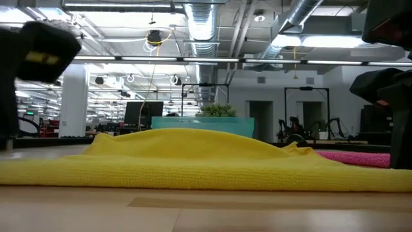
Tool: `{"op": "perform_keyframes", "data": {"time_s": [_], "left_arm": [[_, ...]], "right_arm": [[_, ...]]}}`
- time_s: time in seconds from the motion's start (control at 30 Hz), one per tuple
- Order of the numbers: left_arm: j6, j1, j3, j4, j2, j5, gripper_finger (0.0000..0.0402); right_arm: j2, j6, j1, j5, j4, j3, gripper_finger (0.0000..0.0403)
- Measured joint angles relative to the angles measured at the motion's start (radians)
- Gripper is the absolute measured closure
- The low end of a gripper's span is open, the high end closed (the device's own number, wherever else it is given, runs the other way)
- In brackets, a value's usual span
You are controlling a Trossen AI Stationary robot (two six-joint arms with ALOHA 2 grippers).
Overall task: Fold microfiber towels
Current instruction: Fold the yellow micro fiber cloth
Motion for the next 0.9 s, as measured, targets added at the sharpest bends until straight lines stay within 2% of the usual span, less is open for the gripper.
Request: {"op": "perform_keyframes", "data": {"time_s": [0.13,0.23,0.33,0.53,0.7,0.9], "left_arm": [[0.027,0.0,0.069,-0.068,-0.001,-0.015,0.0333],[-0.021,-0.01,0.082,-0.102,-0.001,-0.012,0.0333],[-0.07,-0.028,0.06,-0.098,-0.001,-0.017,0.0333],[-0.069,-0.04,-0.006,-0.044,-0.001,-0.08,0.0333],[-0.077,-0.037,-0.051,0.04,-0.001,-0.056,0.0333],[-0.043,-0.037,-0.058,0.065,-0.001,-0.034,0.0333]], "right_arm": [[0.0,0.0,0.0,-0.001,0.0,0.0,0.0252],[0.0,0.0,0.0,-0.001,0.0,0.0,0.0254],[0.0,0.0,0.005,-0.001,0.001,0.0,0.0254],[0.0,0.001,0.011,-0.003,0.001,0.0,0.0253],[0.0,0.0,0.011,-0.002,-0.004,0.019,0.0256],[0.0,-0.007,0.011,-0.001,-0.007,0.036,0.0256]]}}
